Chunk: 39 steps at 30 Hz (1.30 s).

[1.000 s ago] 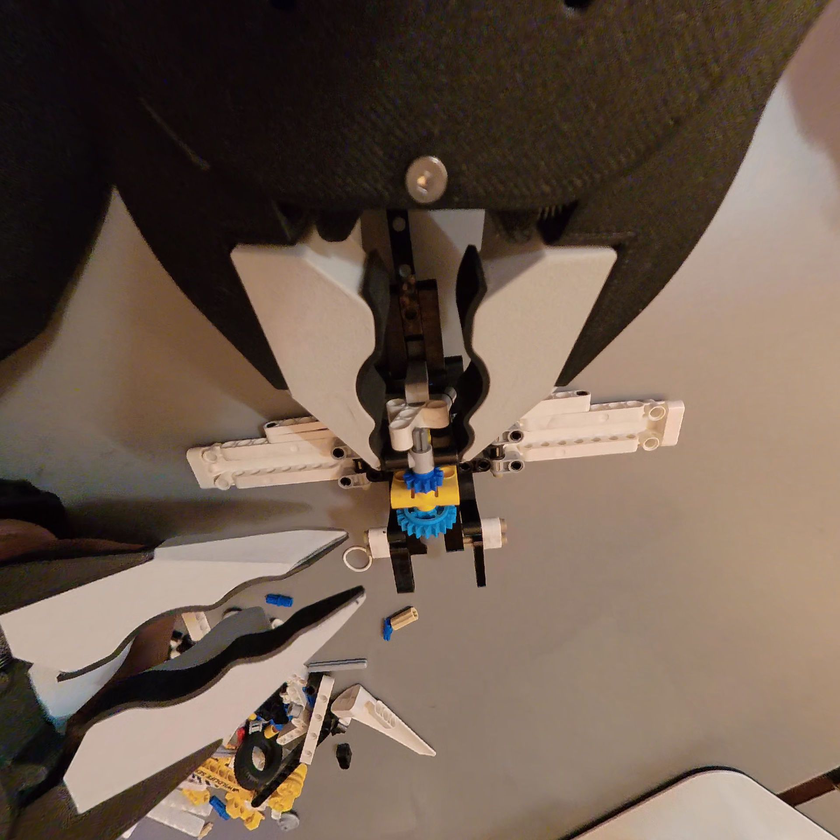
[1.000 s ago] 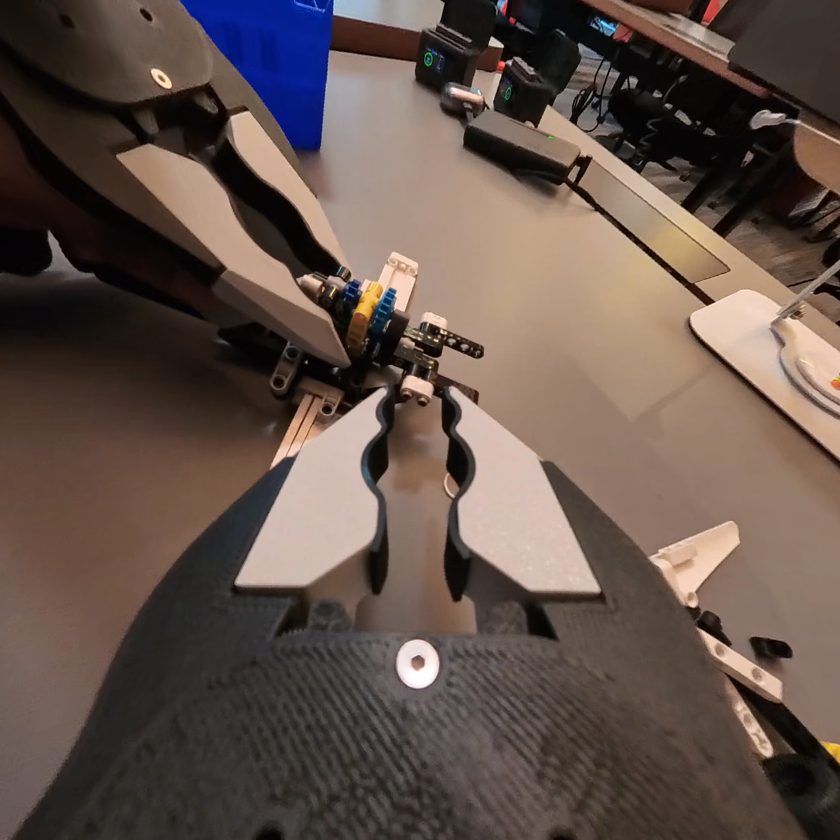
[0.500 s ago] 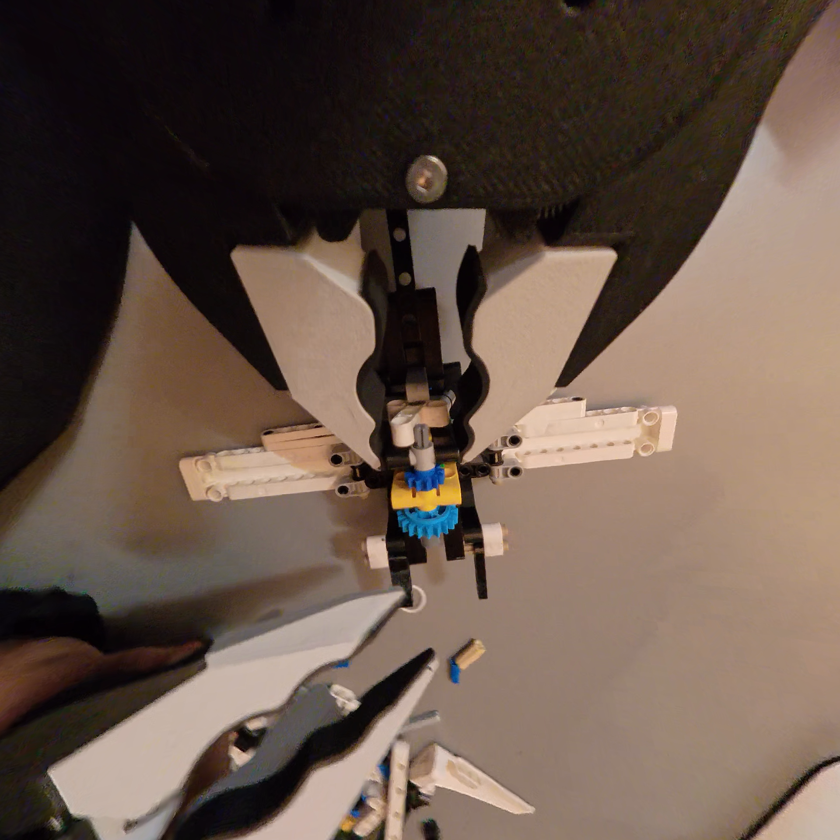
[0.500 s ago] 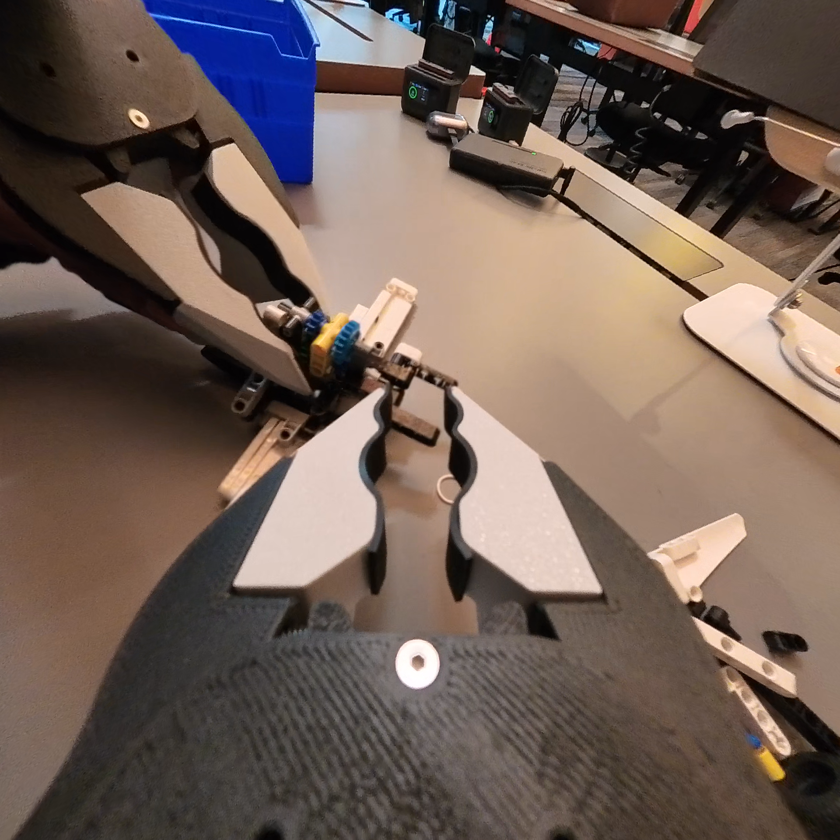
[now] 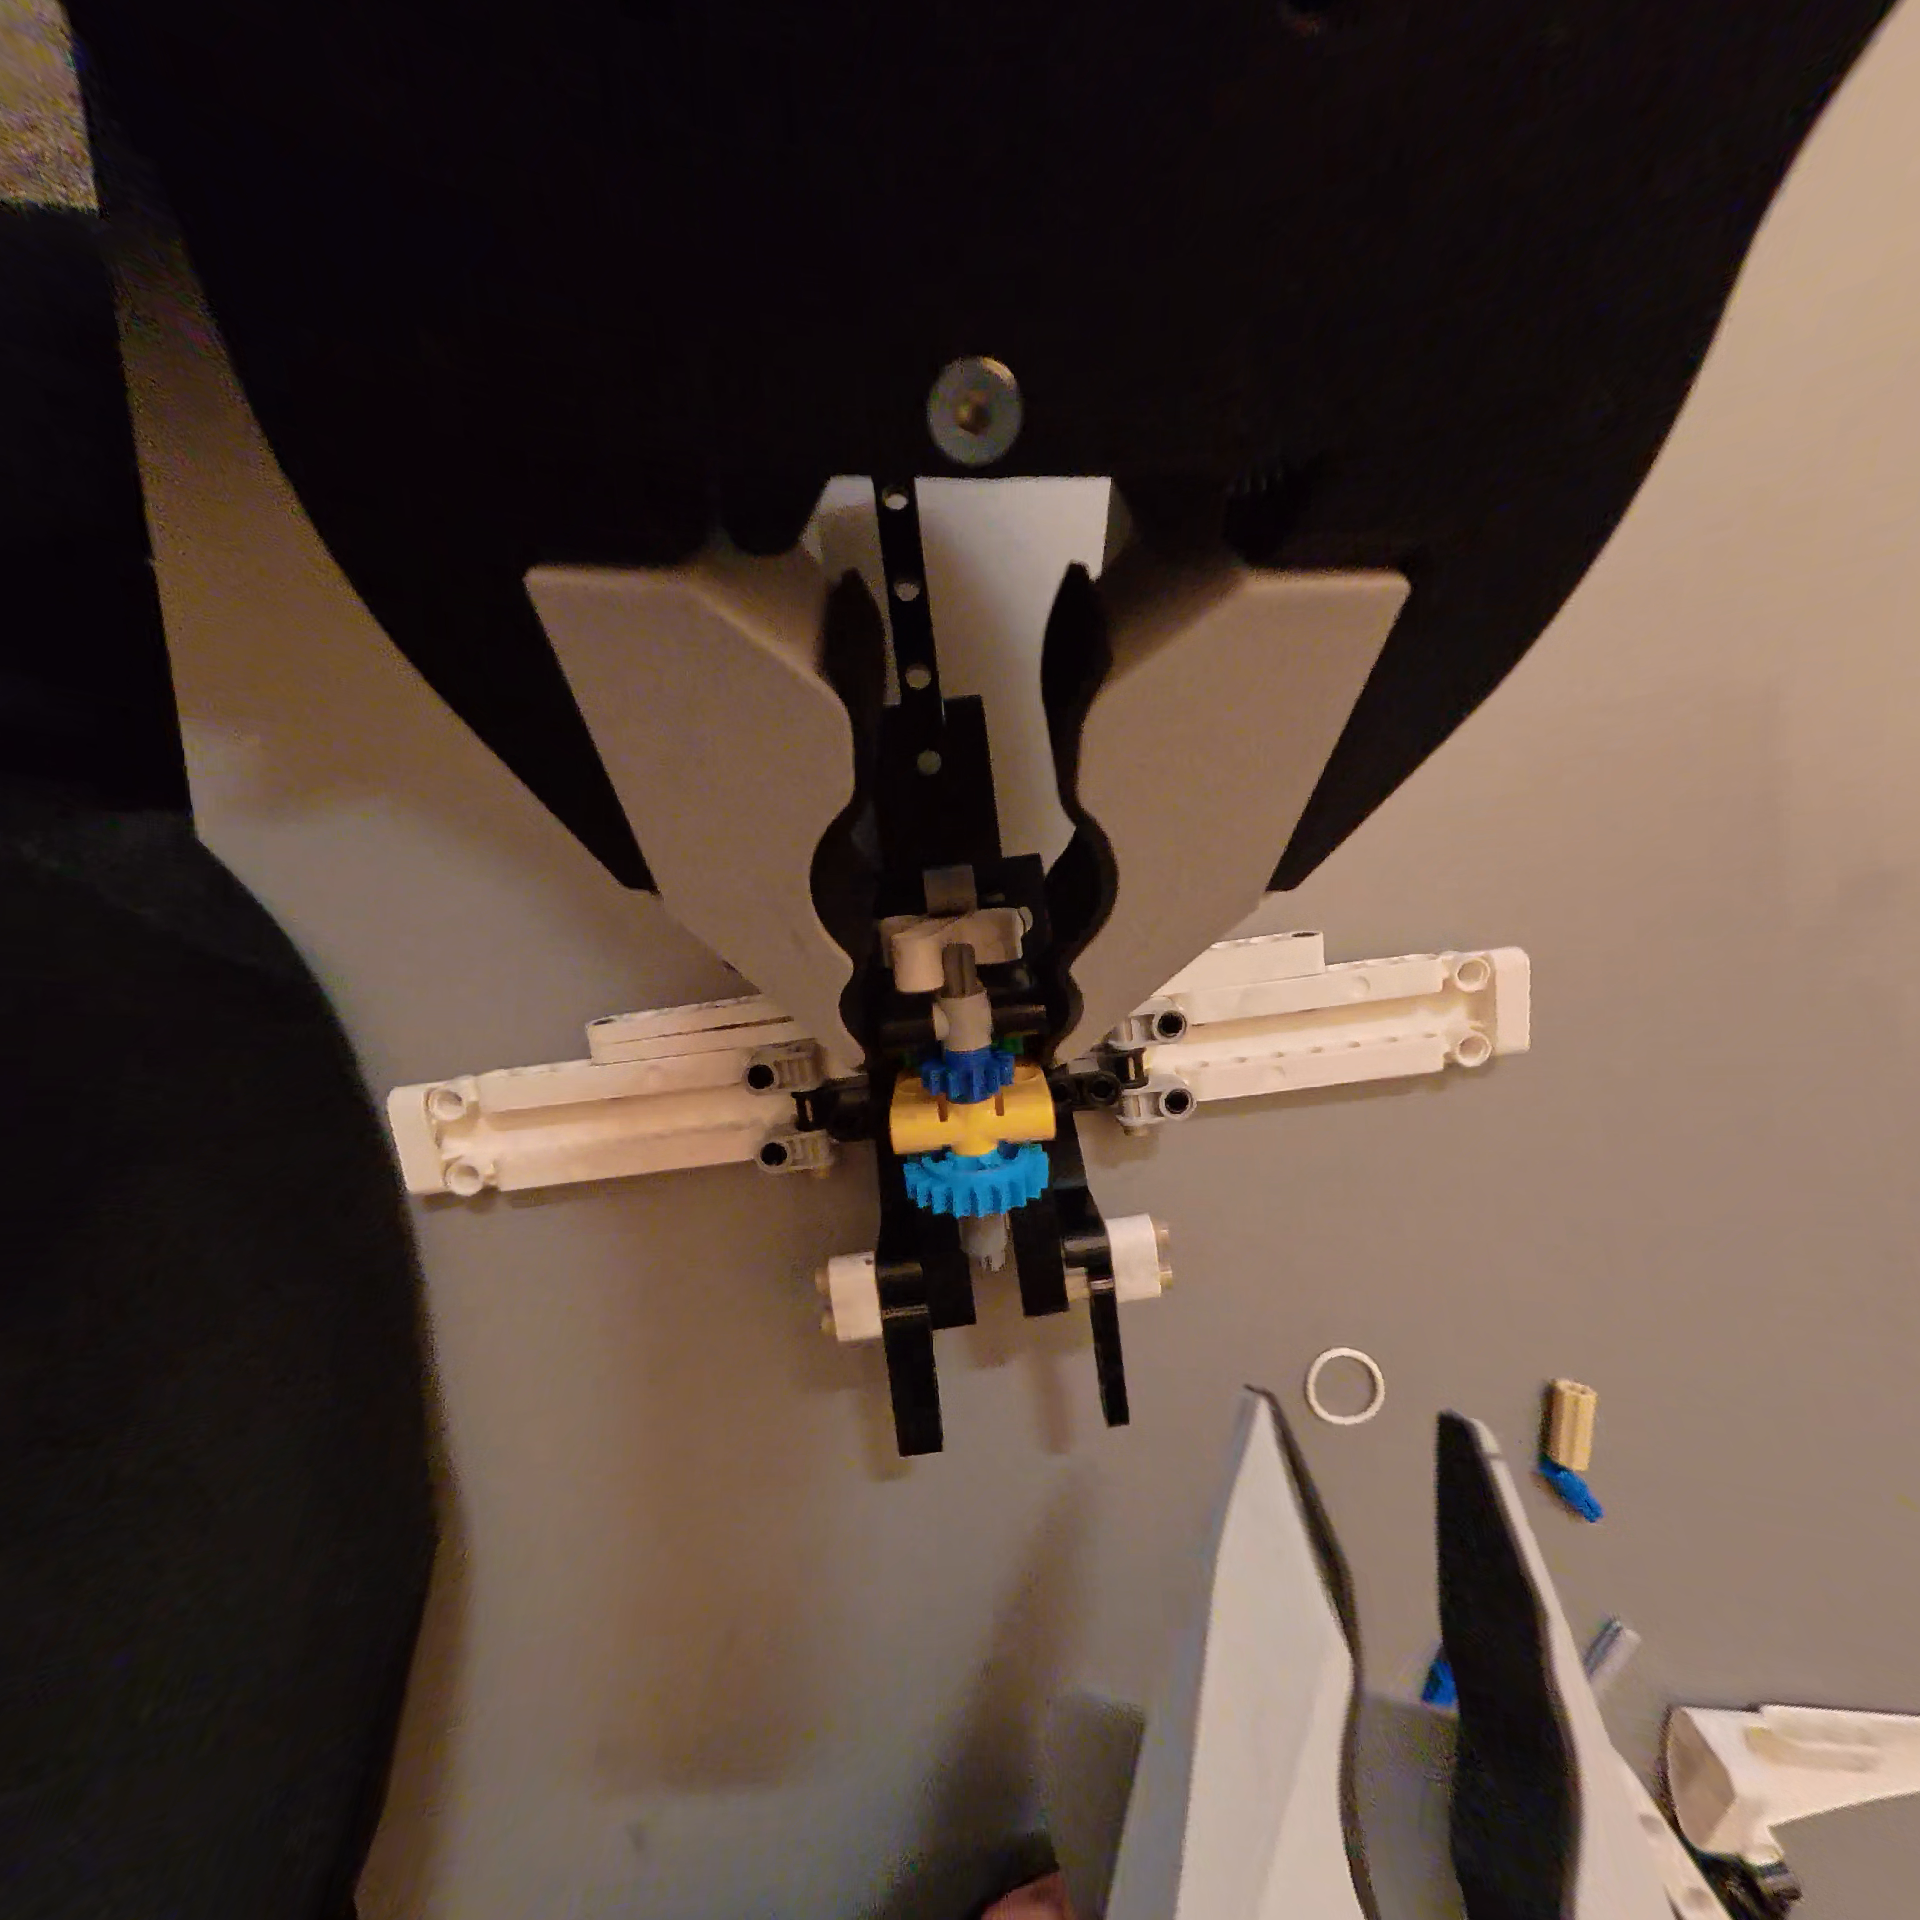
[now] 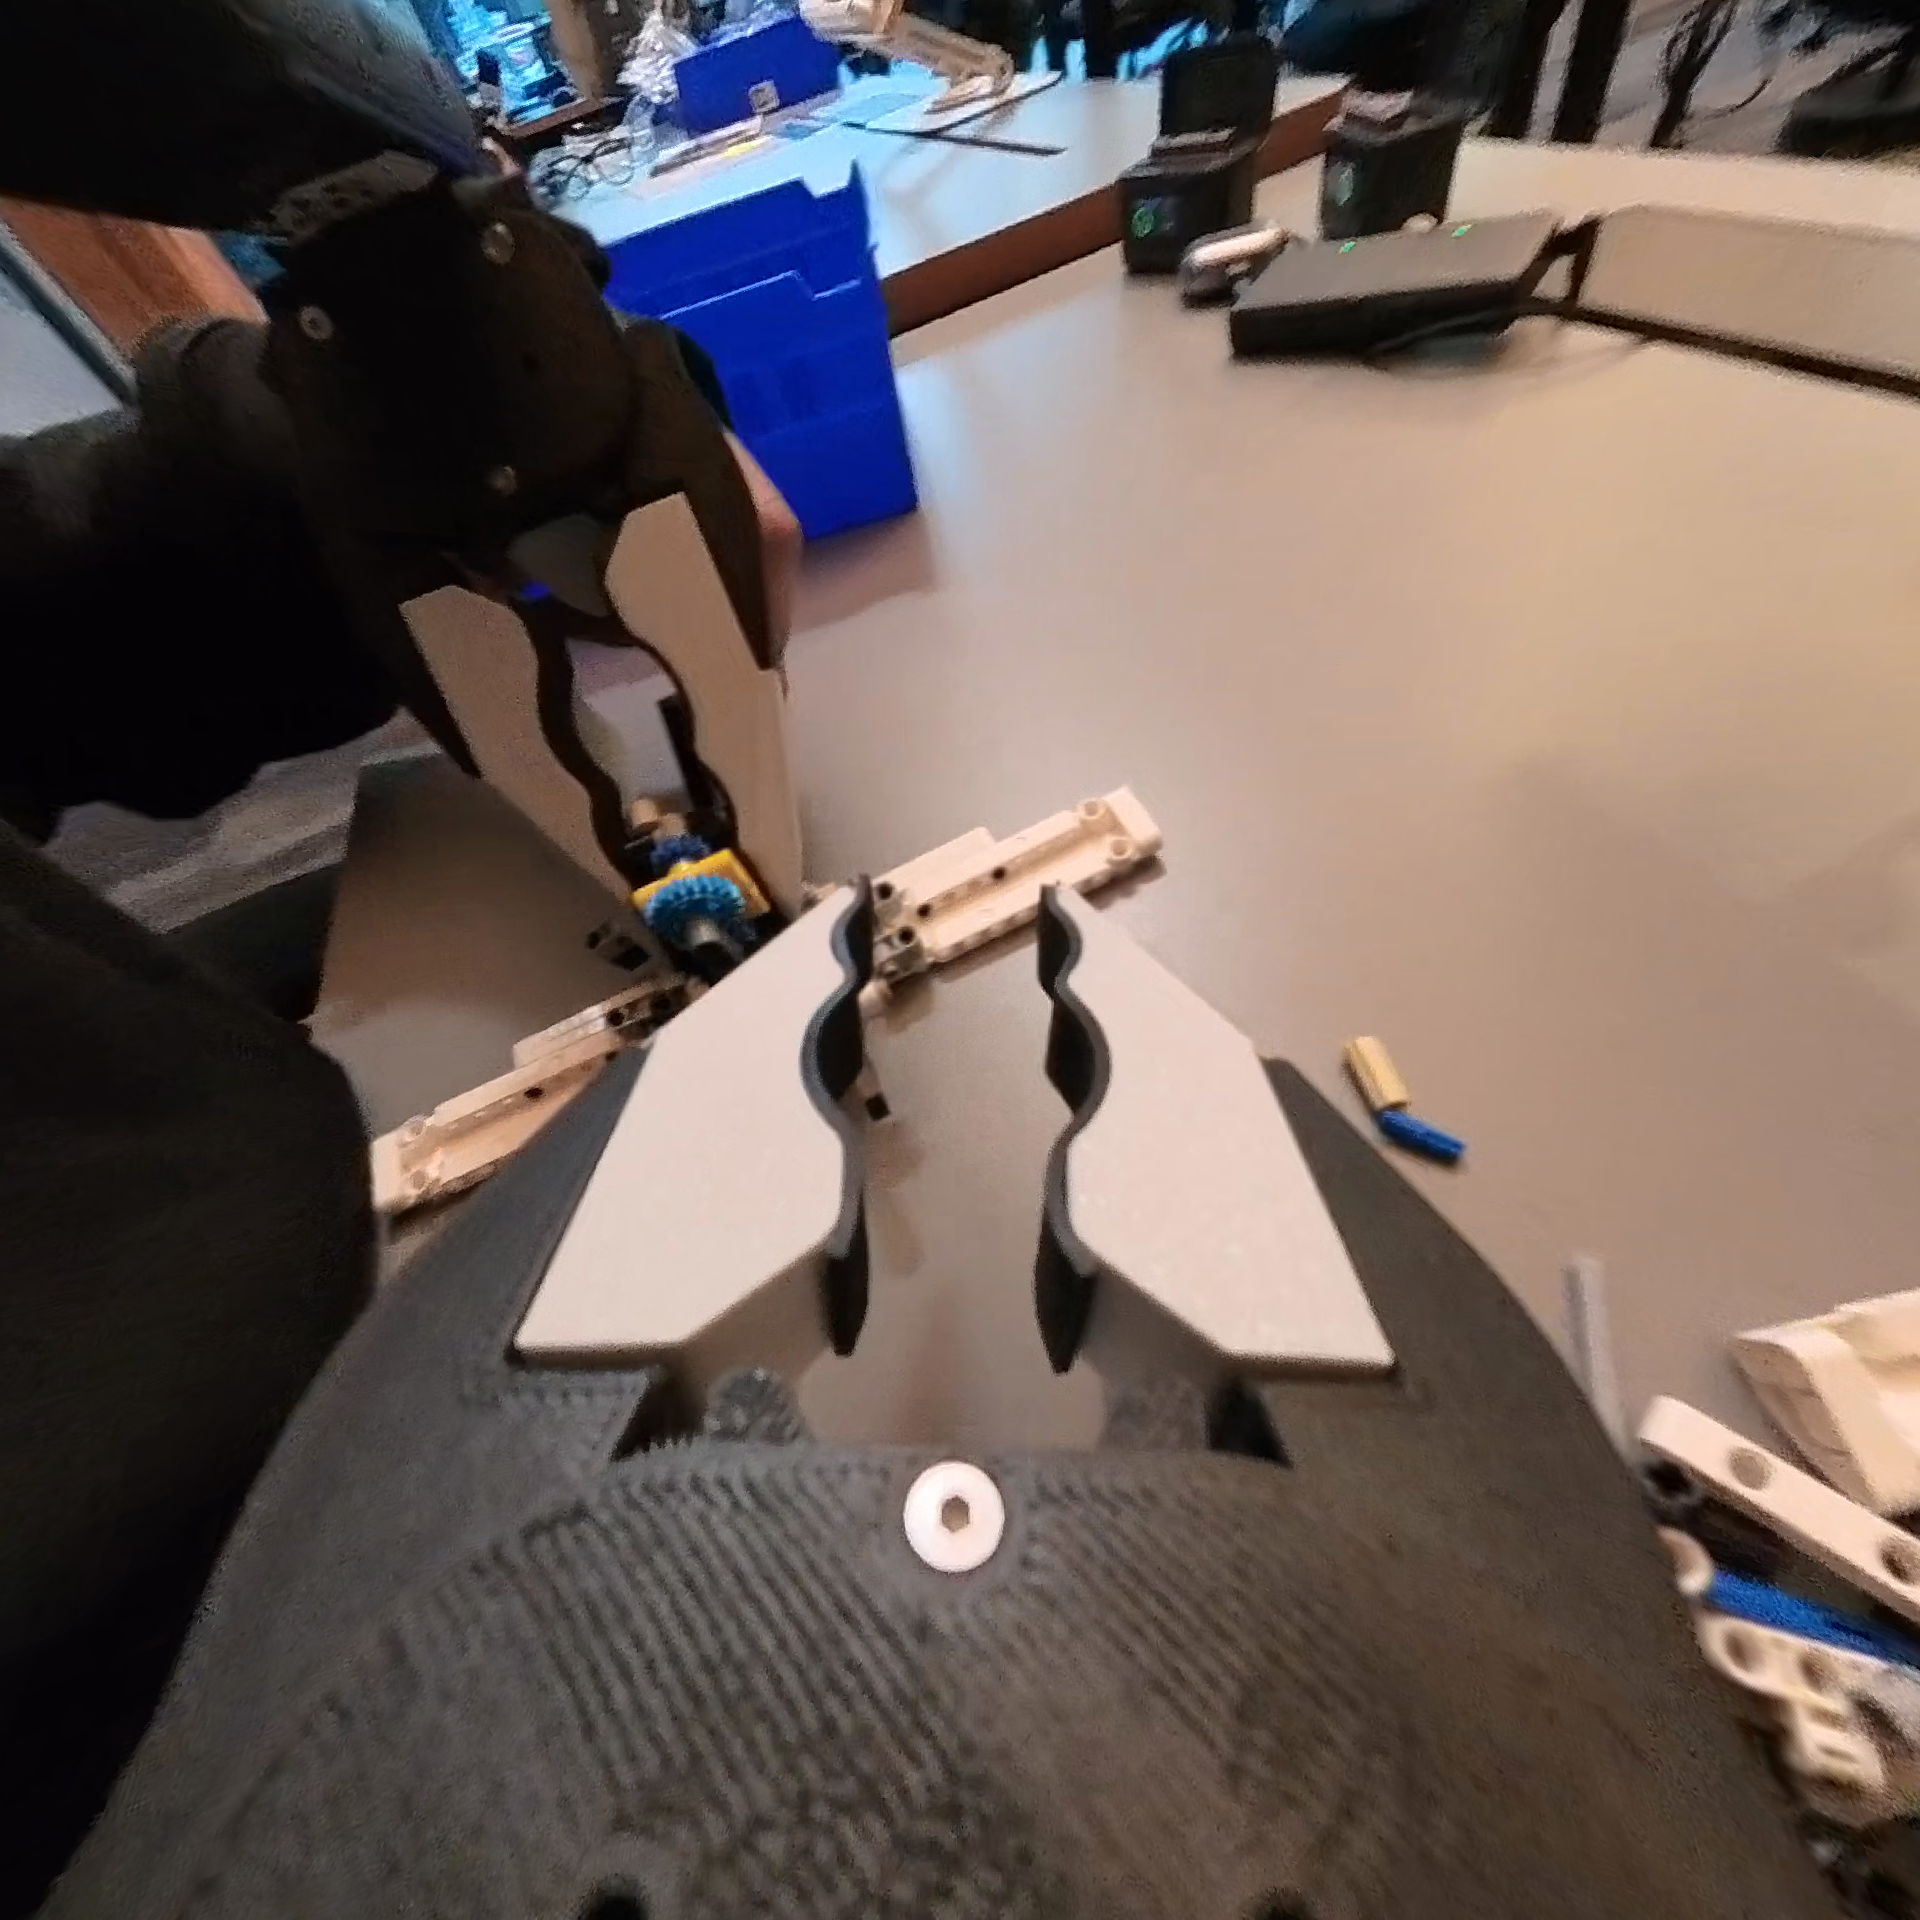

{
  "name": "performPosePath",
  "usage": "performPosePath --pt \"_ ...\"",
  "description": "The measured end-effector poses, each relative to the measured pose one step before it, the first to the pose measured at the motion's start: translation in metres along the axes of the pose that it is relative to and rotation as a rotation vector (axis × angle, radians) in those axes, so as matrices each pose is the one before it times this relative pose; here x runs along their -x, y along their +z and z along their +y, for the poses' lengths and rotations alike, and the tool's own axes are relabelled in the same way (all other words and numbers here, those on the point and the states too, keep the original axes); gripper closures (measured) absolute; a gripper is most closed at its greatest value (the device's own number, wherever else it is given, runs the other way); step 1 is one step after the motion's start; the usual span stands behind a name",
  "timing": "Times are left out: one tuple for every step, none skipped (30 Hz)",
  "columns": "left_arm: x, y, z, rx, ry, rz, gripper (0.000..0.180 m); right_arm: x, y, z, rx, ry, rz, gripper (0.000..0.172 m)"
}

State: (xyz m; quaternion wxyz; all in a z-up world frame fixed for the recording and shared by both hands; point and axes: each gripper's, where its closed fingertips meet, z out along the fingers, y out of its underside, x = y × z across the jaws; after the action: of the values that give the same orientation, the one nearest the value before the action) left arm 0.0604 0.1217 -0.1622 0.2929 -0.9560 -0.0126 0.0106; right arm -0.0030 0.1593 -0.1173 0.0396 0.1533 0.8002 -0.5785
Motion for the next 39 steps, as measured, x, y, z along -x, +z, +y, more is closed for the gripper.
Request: performPosePath --pt "0.00007 -0.00015 0.00016 -0.0023 0.0003 0.0083 0.151 0.00241 0.00151 0.00253 0.0133 0.0119 -0.0159 0.142" --pt "-0.00003 -0.00014 -0.00007 -0.0074 -0.0051 0.0057 0.152 0.00216 0.00157 0.00299 0.0142 0.0068 -0.0095 0.142" --pt "-0.00027 0.00002 -0.00024 -0.0096 -0.0089 0.0028 0.152 0.00142 0.00139 0.0035 0.0161 0.0003 -0.0016 0.142" --pt "-0.00017 -0.00001 -0.00014 -0.0079 -0.0065 -0.0025 0.152 0.0008 0.00126 0.00342 0.0157 -0.0054 0.0066 0.142" --pt "-0.00029 -0.00006 0.00006 -0.0049 -0.0026 -0.0054 0.152 0.00062 0.00081 0.00271 0.0148 -0.0105 0.0094 0.142" --pt "-0.00057 -0.00005 0.00014 -0.0027 -0.0004 -0.0053 0.152 0.00073 0.00079 0.00202 0.013 -0.0156 0.0093 0.142" --pt "-0.00063 0.00007 -0.00004 -0.0028 -0.0002 -0.0033 0.152 0.00015 0.00101 0.00169 0.0128 -0.0171 0.0096 0.143" --pt "-0.00052 0.00023 -0.00025 -0.0024 -0.0013 -0.0026 0.152 0.00008 0.00141 0.00174 0.0156 -0.0153 0.0047 0.143" --pt "-0.00065 0.00017 -0.00031 -0.0019 0.0 -0.0004 0.152 0.00086 0.00194 0.00147 0.0185 -0.0111 -0.0068 0.143" --pt "-0.00058 0.0001 -0.00014 0.0 0.0011 0.0003 0.151 0.00193 0.00209 0.00112 0.0205 -0.0048 -0.0169 0.143" --pt "-0.0004 0.00011 -0.00004 0.0025 0.0013 -0.0003 0.151 0.00228 0.0022 0.00091 0.0213 -0.0006 -0.0217 0.142" --pt "-0.00036 -0.00004 0.00002 0.0033 0.0024 -0.0014 0.151 0.00233 0.00209 0.00082 0.0212 -0.0015 -0.0209 0.142" --pt "-0.00014 -0.00003 0.00019 0.0035 0.0029 -0.002 0.151 0.00226 0.00204 0.00093 0.0211 -0.0067 -0.0181 0.142" --pt "-0.00015 -0.00003 0.00008 0.0011 0.0016 -0.001 0.151 0.00223 0.00141 0.00049 0.0172 -0.0122 -0.0177 0.142" --pt "-0.00011 0.00001 -0.00006 -0.001 -0.0002 0.0 0.151 0.00103 0.00025 -0.00052 0.0111 -0.0145 -0.0109 0.144" --pt "-0.00029 0.00007 -0.00018 -0.0019 -0.0007 0.001 0.151 -0.00075 -0.00021 -0.00012 0.0136 -0.0153 -0.0011 0.144" --pt "-0.00049 0.00024 -0.00027 -0.0024 0.0006 0.0023 0.151 -0.00038 -0.00039 0.00014 0.0138 -0.0094 -0.0078 0.144" --pt "-0.00071 0.00035 -0.00041 -0.0023 0.0048 0.0038 0.151 0.00085 -0.00009 0.00073 0.0159 0.0012 -0.0216 0.144" --pt "-0.0011 0.00037 -0.00032 0.0005 0.0136 0.0067 0.151 0.00198 0.00004 0.00096 0.015 0.014 -0.0328 0.145" --pt "-0.00136 0.00007 0.00004 0.0075 0.0226 0.0117 0.151 0.00207 0.00022 0.00133 0.015 0.0237 -0.0385 0.145" --pt "-0.00144 -0.00012 0.00034 0.0132 0.0248 0.0166 0.151 0.00208 0.00037 0.00167 0.0142 0.0283 -0.0401 0.144" --pt "-0.00056 -0.00011 0.00025 0.0165 0.0221 0.0151 0.151 0.00193 0.00041 0.00151 0.0121 0.0277 -0.0397 0.144" --pt "0.00024 -0.00008 0.00017 0.0171 0.0201 0.0117 0.151 0.0017 0.00046 0.0012 0.0075 0.0214 -0.0338 0.144" --pt "0.00003 -0.00024 0.00008 0.0144 0.0169 0.0132 0.151 0.00087 0.00031 0.00058 0.001 0.0137 -0.0216 0.145" --pt "0.00019 -0.00036 0.00017 0.0123 0.0108 0.0126 0.151 0.00079 0.00032 0.00034 -0.0022 0.0056 -0.0103 0.146" --pt "0.0002 -0.00045 0.00038 0.009 0.0056 0.0108 0.151 0.0012 0.00034 0.00048 -0.0023 -0.0012 -0.0044 0.146" --pt "0.00018 -0.00024 0.0003 0.0046 -0.0003 0.0075 0.152 0.00113 0.00034 0.00023 -0.003 -0.0035 0.001 0.147" --pt "0.00001 -0.00016 0.00025 0.0002 -0.0071 0.0048 0.152 0.00035 0.00011 0.00001 -0.0054 -0.0033 0.0081 0.146" --pt "0.00032 -0.00005 -0.00079 -0.0101 -0.0197 0.0 0.152 -0.00064 -0.00027 -0.00069 -0.0094 -0.0026 0.015 0.146" --pt "0.00005 -0.00016 -0.00181 -0.0184 -0.0453 0.0005 0.152 -0.00118 -0.00056 -0.00062 -0.0096 -0.0042 0.019 0.147" --pt "-0.00275 -0.0013 -0.00409 -0.0299 -0.058 0.0203 0.151 -0.00118 -0.00059 0.00002 -0.0062 -0.0048 0.0177 0.146" --pt "-0.00403 -0.00322 -0.0066 -0.0447 -0.0535 0.0258 0.144 -0.00055 -0.00062 0.00006 -0.0045 -0.003 0.0126 0.146" --pt "-0.00609 -0.00493 -0.00688 -0.053 -0.0339 0.0331 0.133 -0.00046 -0.00063 0.00011 -0.0044 -0.0035 0.0123 0.146" --pt "-0.00321 -0.00547 -0.00571 -0.0524 -0.0245 0.0082 0.129 -0.00035 -0.00051 0.00003 -0.0062 -0.005 0.0118 0.145" --pt "0.0002 -0.00577 -0.00344 -0.0434 -0.0196 -0.0157 0.129 -0.00032 -0.00056 0.0 -0.0061 -0.0052 0.0108 0.145" --pt "0.00141 -0.00529 -0.00064 -0.0297 -0.0192 -0.0222 0.129 -0.00087 -0.00065 -0.00031 -0.0077 -0.0053 0.0135 0.145" --pt "0.00179 -0.00435 0.00204 -0.0144 -0.02 -0.0249 0.13 -0.00085 -0.0009 -0.00108 -0.0116 -0.0063 0.0146 0.145" --pt "0.00206 -0.0031 0.00324 -0.0064 -0.0195 -0.0277 0.13 -0.00032 -0.00102 -0.00191 -0.0151 -0.0079 0.0117 0.146" --pt "0.00048 -0.00191 0.00282 -0.0069 -0.0191 -0.021 0.131 0.00035 -0.00121 -0.00277 -0.0188 -0.0076 0.008 0.146"
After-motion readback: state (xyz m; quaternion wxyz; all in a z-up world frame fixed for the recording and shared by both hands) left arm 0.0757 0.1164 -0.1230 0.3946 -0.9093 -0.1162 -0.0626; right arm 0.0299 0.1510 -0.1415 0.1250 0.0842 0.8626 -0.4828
